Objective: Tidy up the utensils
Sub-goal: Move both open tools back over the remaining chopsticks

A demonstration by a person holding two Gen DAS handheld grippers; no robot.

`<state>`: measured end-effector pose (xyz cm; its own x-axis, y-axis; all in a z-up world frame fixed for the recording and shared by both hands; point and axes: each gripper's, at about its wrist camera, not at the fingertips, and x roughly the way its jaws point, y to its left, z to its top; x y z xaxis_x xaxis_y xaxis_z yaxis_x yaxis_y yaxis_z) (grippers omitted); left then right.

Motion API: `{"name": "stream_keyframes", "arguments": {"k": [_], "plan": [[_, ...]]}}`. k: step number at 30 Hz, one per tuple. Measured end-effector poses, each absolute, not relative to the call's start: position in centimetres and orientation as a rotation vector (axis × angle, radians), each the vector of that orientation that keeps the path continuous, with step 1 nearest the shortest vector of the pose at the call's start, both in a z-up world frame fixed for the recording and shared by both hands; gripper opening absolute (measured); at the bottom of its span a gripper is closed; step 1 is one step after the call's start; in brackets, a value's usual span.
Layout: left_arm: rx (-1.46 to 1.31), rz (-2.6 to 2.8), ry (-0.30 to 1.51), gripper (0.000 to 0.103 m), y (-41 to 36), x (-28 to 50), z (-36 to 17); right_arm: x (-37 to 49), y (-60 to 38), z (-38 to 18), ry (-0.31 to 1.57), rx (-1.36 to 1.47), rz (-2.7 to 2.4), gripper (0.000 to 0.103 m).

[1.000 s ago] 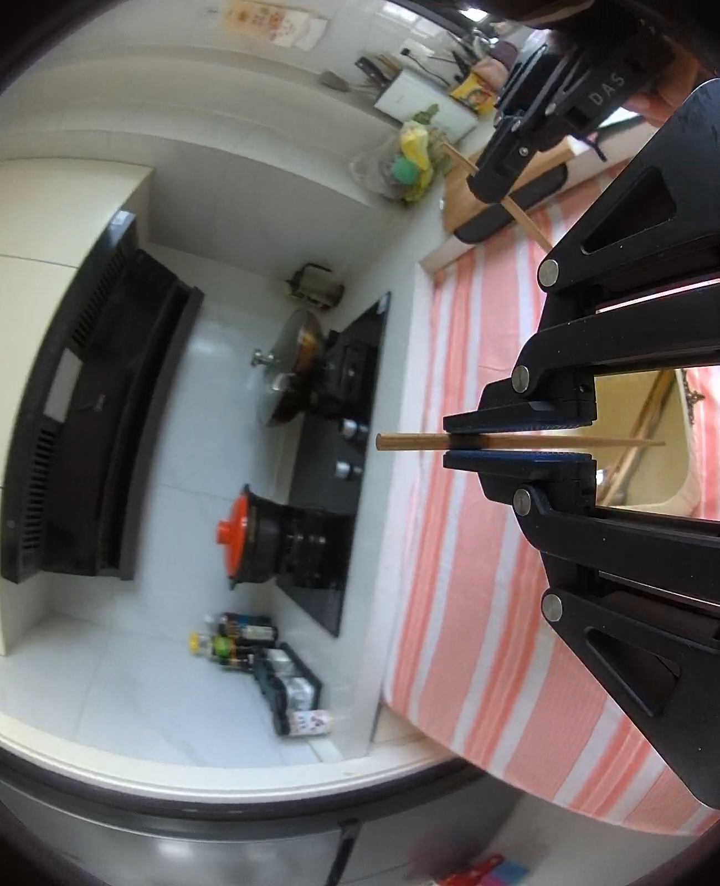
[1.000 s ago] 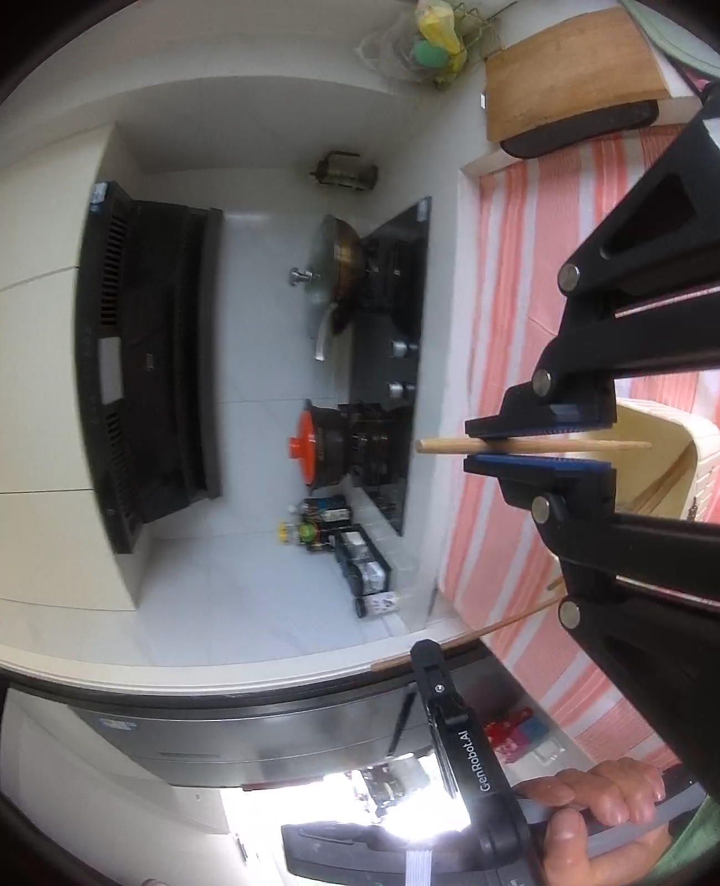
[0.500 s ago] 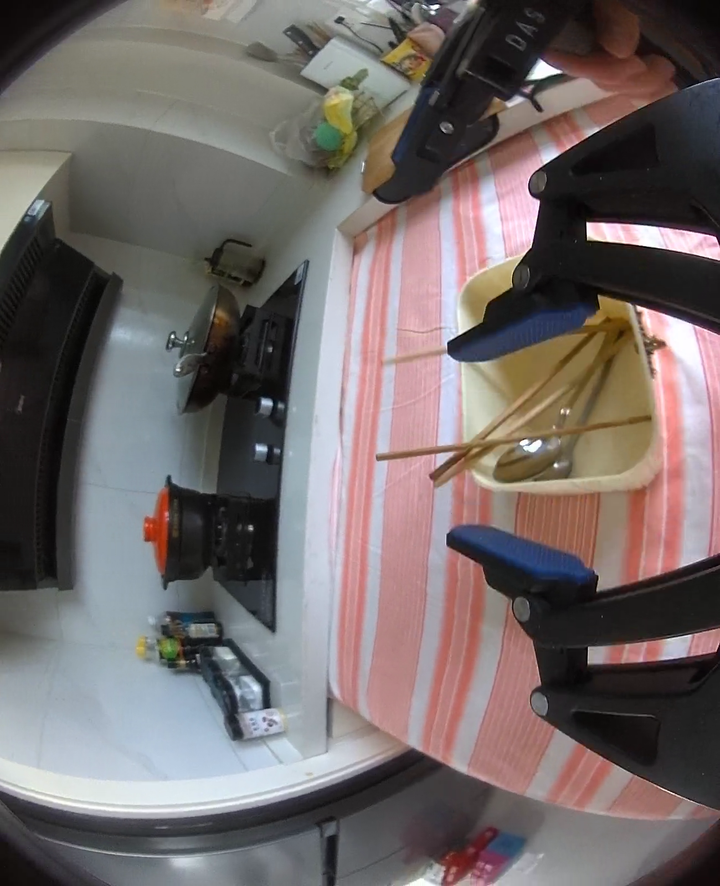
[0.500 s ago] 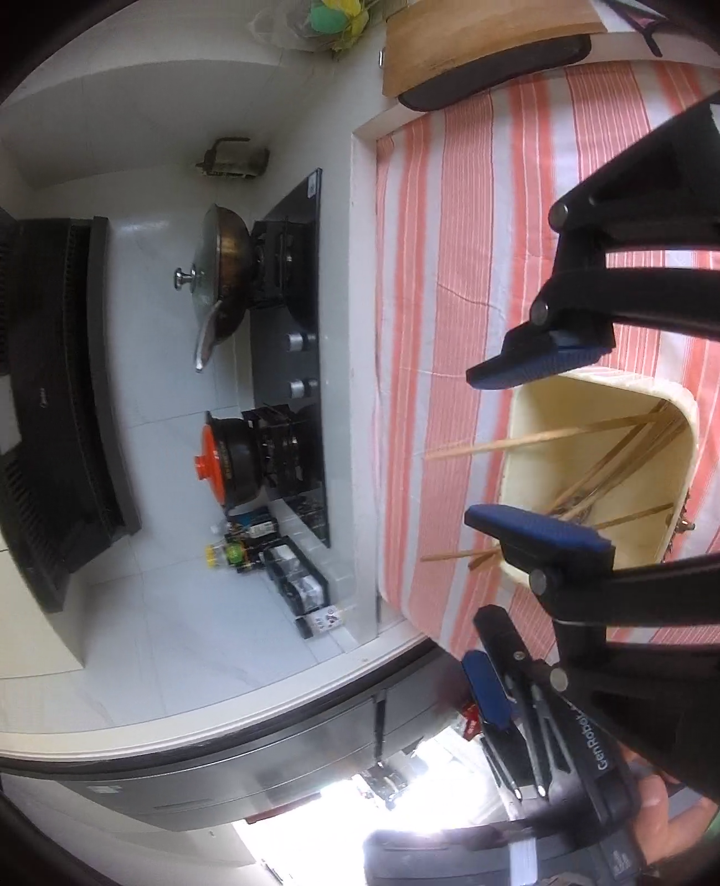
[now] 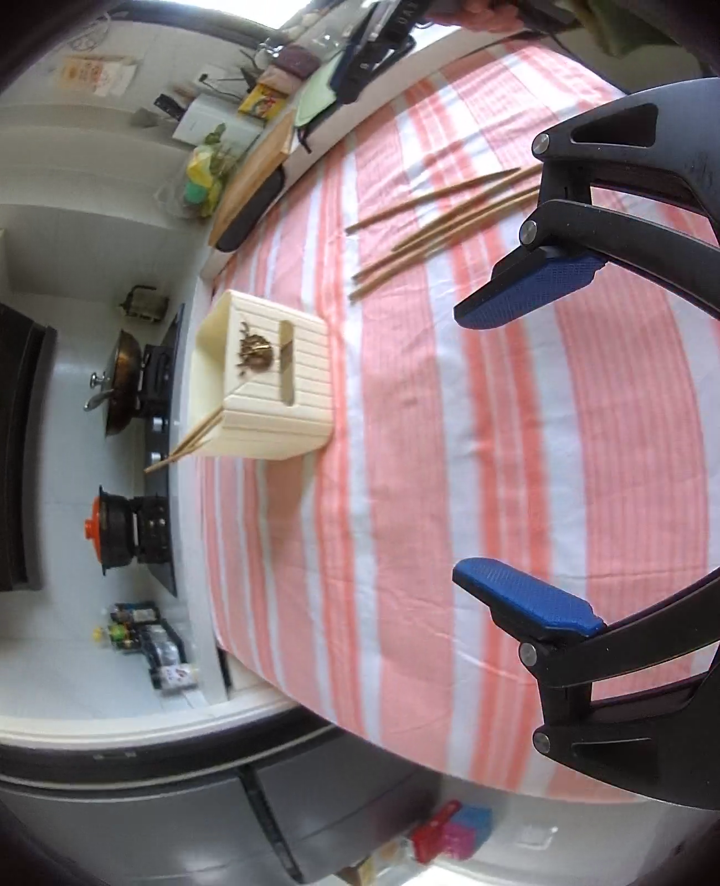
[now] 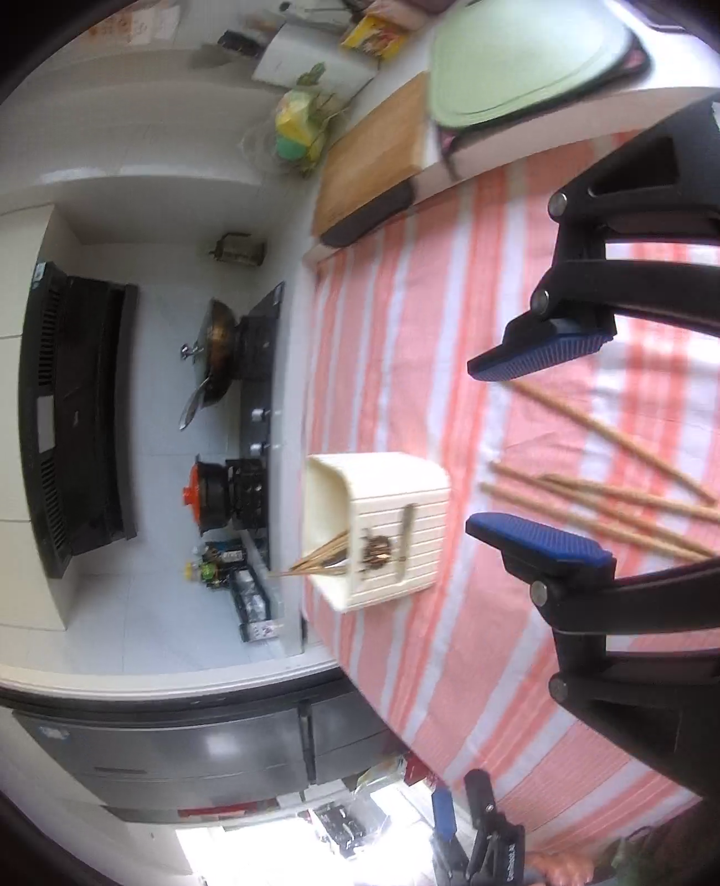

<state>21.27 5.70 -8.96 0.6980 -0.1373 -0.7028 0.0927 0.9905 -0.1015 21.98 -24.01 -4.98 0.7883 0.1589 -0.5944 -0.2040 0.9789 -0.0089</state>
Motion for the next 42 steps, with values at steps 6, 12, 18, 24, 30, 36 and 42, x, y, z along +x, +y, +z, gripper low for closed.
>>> {"name": "stream_keyframes", "arguments": {"k": [6, 12, 18, 24, 30, 36, 42], "plan": [[-0.129, -0.165, 0.803, 0.086, 3.6, 18.1, -10.9, 15.1, -25.4, -11.7, 0.743, 0.022, 0.071, 0.05], [-0.167, -0.181, 0.838, 0.086, 2.4, 17.6, -12.2, 12.1, -25.3, -12.7, 0.698, -0.028, 0.034, 0.05], [-0.17, -0.155, 0.837, 0.086, 2.0, 16.9, -12.5, 11.5, -25.9, -12.9, 0.665, 0.023, 0.01, 0.05], [-0.176, -0.138, 0.846, 0.086, 1.4, 16.9, -13.2, 11.1, -26.0, -13.6, 0.633, 0.01, -0.013, 0.05], [-0.141, -0.135, 0.858, 0.086, 0.1, 16.9, -14.2, 11.6, -26.4, -14.3, 0.652, 0.002, -0.012, 0.05], [-0.16, -0.156, 0.869, 0.086, -0.8, 17.1, -14.8, 11.8, -26.7, -14.4, 0.65, -0.001, -0.015, 0.05], [-0.151, -0.214, 0.888, 0.086, -2.6, 18.9, -14.7, 11.9, -26.8, -14.7, 0.657, 0.025, -0.011, 0.05]]}}
